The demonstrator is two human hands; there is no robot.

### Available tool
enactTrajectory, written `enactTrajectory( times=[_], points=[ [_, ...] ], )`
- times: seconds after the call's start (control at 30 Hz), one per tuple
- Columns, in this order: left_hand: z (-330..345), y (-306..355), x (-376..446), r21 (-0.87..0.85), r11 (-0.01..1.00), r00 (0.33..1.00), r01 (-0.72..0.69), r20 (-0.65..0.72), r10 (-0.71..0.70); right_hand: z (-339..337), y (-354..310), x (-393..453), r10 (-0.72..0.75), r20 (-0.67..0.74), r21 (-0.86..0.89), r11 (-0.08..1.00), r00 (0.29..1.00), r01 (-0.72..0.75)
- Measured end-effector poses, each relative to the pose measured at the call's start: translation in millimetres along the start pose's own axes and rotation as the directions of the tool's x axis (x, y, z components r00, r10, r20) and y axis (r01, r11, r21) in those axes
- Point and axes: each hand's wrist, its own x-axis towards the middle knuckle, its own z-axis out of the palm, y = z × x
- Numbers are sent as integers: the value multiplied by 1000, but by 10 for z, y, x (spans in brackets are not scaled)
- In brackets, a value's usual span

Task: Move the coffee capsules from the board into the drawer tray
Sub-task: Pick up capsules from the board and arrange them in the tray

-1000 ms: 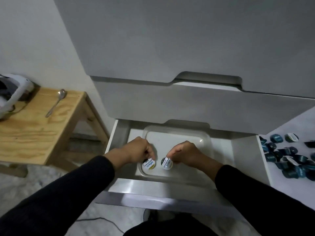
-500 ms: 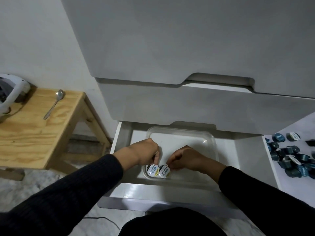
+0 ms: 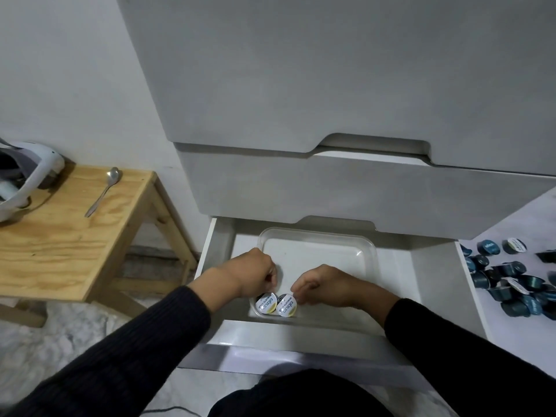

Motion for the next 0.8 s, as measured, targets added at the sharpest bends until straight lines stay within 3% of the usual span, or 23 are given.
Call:
enactTrajectory(
  times=[0.17,0.3,0.43,0.53,0.6,0.7,0.8],
  points=[
    [57,59,-133,41,993,985,115,-135,-108,34,-193,-128,-33,-82,-330,944,996,4],
    [145,226,-262,15,985,930,173,-331,-159,168,-245,-249,-109,-260,-466,884,960,-25],
    [251,442,-330,-1,977,791,212,-587,-172,276,-222,-411,-288,-493,-575,816,821,-59],
    [316,616,-434,-33,979,714,203,-679,-171,324,-189,-541,-417,-617,-617,782,668,-82],
    [361,740,-472,-61,982,659,177,-734,-164,302,-137,-624,-453,-653,-612,788,607,-69],
    [413,996,-509,-140,980,682,140,-704,-197,224,-70,-805,-468,-677,-603,796,568,-62],
    [466,1247,-450,-194,978,652,81,-731,-200,100,139,-960,-489,-714,-585,810,501,-43]
  ],
)
